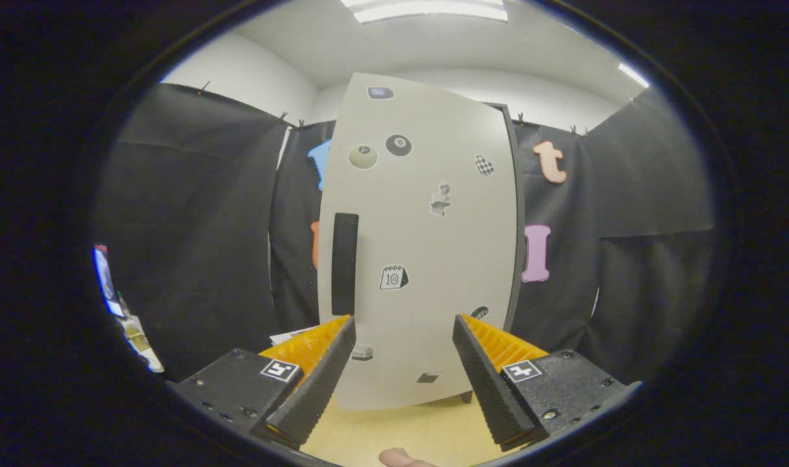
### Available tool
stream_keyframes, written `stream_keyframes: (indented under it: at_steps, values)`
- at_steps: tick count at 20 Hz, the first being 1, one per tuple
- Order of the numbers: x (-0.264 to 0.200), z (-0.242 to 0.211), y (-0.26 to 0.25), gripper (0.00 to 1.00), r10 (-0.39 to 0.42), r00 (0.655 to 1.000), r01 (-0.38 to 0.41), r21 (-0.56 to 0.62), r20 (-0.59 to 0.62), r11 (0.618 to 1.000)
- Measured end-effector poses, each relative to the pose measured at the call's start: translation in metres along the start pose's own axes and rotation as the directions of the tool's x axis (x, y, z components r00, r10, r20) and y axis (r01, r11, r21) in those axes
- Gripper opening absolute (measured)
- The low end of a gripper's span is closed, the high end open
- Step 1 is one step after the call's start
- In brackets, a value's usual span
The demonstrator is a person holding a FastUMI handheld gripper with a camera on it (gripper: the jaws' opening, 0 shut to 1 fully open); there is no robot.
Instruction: Open the shoe cabinet door, grab the shoes and put them into the shoe cabinet, then close the shoe cabinet door.
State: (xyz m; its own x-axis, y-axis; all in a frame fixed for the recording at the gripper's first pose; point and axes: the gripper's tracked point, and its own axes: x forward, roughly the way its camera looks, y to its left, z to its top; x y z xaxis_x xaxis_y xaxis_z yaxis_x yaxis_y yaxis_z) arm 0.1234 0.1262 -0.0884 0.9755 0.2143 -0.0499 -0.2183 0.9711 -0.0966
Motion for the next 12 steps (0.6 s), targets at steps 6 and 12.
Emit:
stream_keyframes:
  at_steps: [6,12]
  values:
    - [-0.031,-0.023,-0.014,0.99,0.000,1.000,0.001,0.064,-0.021,0.998]
    - [-0.070,-0.039,-0.028,0.99,-0.022,1.000,0.022,0.078,-0.002,0.997]
